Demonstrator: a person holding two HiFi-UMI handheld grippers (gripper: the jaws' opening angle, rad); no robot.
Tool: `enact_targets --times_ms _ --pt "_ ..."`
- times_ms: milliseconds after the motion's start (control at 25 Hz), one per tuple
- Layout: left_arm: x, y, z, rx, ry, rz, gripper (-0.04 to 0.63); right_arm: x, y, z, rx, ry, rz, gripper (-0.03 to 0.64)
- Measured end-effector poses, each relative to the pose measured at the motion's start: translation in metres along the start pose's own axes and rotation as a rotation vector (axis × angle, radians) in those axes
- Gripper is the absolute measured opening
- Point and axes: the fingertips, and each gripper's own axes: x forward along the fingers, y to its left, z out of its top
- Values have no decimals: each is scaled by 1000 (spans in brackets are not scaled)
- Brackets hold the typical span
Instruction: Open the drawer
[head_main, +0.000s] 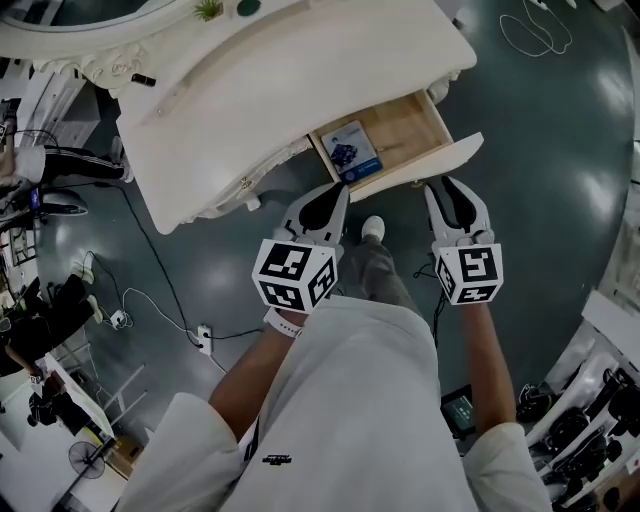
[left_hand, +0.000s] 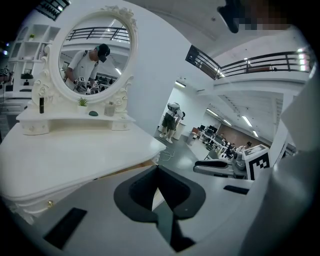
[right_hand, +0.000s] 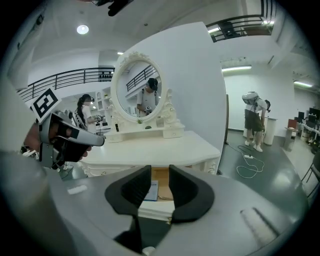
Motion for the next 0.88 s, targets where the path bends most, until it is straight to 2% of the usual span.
enact_targets --times_ms 200,320,880 --pt "-9 -3 16 8 -34 7 8 -5 11 28 -36 -44 20 79" --pt "-16 -5 25 10 -54 10 8 -9 15 39 -28 -46 24 28" --pt "-39 -13 59 24 -129 17 8 -37 18 108 -21 -168 19 12"
